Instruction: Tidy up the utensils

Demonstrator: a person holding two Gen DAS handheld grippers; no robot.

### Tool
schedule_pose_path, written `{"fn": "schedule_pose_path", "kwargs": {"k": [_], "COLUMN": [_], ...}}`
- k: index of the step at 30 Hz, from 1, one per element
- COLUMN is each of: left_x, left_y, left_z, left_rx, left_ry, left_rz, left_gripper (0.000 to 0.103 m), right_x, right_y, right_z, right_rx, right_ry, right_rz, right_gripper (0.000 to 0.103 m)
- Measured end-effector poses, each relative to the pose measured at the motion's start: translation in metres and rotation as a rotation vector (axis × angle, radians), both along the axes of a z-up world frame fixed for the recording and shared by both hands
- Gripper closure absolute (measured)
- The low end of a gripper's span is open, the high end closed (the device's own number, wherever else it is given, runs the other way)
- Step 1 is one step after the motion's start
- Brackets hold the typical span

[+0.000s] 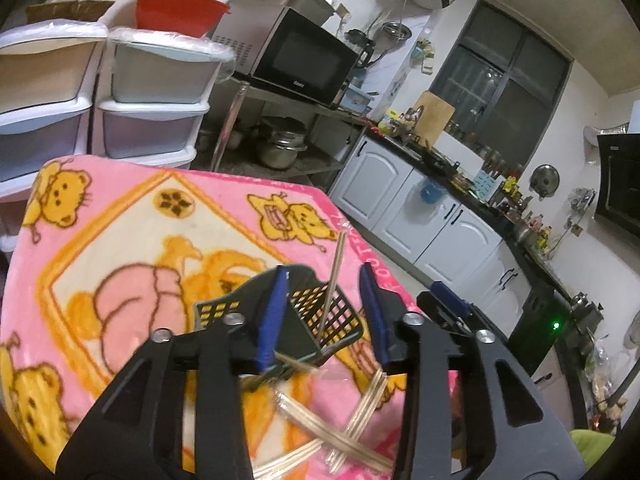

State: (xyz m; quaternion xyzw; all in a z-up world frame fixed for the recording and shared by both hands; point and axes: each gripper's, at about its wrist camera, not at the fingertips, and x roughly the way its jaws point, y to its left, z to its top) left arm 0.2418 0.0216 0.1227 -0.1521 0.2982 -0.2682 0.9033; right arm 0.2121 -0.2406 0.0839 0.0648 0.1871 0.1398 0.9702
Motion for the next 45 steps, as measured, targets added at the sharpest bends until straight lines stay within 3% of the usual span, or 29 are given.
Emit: {"fn": "schedule_pose_path", "kwargs": {"k": [6,8,16,25,40,45], "left_x": [-0.016,-0.022,-0.048,-0.074,-0.096,-0.098], "left_y": [0.004,0.006,0.018,0.03,0.046,0.053], "left_z": [-0.01,-0.013,-0.035,-0.054,-0.102,-0.122], "left_rx": [0.032,0.046,0.05,0.079,0.057,0.053], "left_ry": [-0.001,-0.006,0.012,0.019,0.126,0.181], "left_rz": [0.032,0.045,0.088,0.14,0.18,0.193], "left_gripper": [0.05,0.039,0.024,0.024,0.024,0.024], "right_x": [-0.01,-0.014,-0.026,-0.038,-0.047,-0.044], "right_y": [0.0,0.0,0.004,0.009,0.027,0.037], "right_z": [-0.01,-0.013,-0.019,-0.032,-0.057,-0.071], "right_rx": [-0.013,-0.018,-0.032,-0.044,-0.082,-0.101], "right_ry": [0.034,0.047,0.069,0.108,0.192,0.241], "right_rz": [0.012,0.018,0.04,0.071,0.134,0.175], "right_gripper": [0.038,0.038,0.038,0.038,0.038,0.053]}}
